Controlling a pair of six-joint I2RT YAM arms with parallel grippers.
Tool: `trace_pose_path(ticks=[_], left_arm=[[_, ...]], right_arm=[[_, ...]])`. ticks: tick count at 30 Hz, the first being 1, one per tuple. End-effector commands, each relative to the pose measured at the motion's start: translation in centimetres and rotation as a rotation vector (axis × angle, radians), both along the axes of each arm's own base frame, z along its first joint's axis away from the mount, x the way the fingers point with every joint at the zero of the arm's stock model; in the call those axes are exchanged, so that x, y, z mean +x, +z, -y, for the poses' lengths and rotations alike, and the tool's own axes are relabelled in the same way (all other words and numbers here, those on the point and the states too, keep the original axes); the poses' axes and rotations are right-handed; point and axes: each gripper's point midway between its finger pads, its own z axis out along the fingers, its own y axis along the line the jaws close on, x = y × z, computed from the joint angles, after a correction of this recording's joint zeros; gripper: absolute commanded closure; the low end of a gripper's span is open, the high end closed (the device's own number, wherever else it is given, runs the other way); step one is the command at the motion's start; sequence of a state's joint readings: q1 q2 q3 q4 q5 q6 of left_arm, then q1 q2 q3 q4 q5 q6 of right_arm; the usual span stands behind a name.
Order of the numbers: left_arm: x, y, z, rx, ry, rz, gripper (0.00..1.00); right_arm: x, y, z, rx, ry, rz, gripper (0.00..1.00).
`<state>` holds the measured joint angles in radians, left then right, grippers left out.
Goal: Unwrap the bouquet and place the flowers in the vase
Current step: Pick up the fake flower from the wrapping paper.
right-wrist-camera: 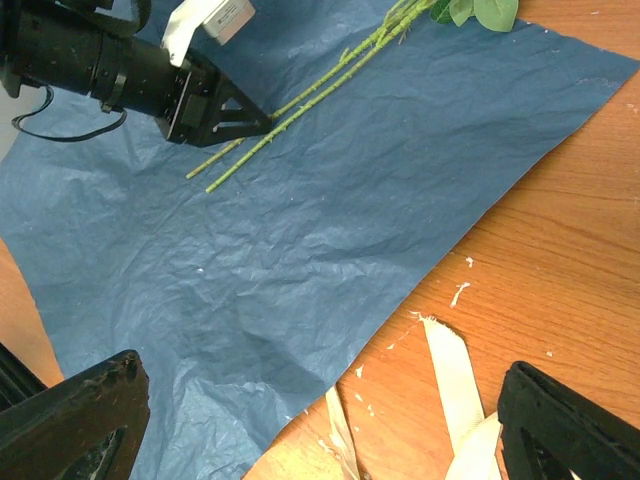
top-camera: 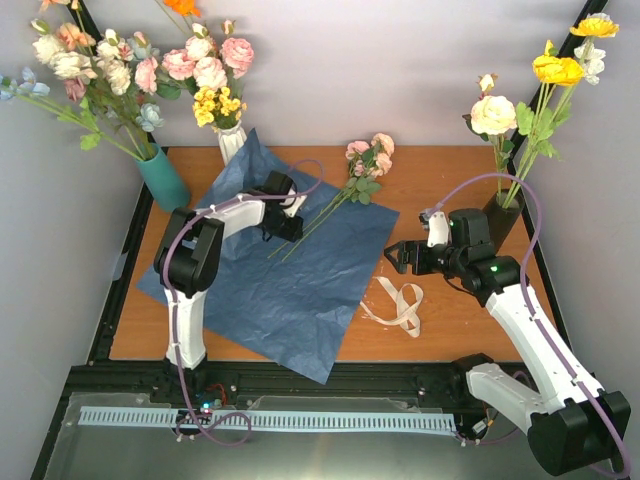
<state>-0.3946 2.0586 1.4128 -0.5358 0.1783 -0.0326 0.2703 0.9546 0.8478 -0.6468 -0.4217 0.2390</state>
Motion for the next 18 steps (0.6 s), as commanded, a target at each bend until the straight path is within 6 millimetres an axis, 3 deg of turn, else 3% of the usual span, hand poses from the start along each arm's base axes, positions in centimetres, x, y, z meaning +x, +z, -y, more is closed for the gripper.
trace_pose_path(ticks=[1,18], left_arm=[[2.2,0.9,1.8,-0.036,-0.021,0.05,0.65],[6.1,1.0,6.5,-0.061,-0.093,0.113,0.71]], right_arm=[[-0.1,-0.2,-0.2,-0.008,0.019,0.007,0.07],[0.0,-0.6,-0.6,-0.002,0.037,-0.011,0.07]])
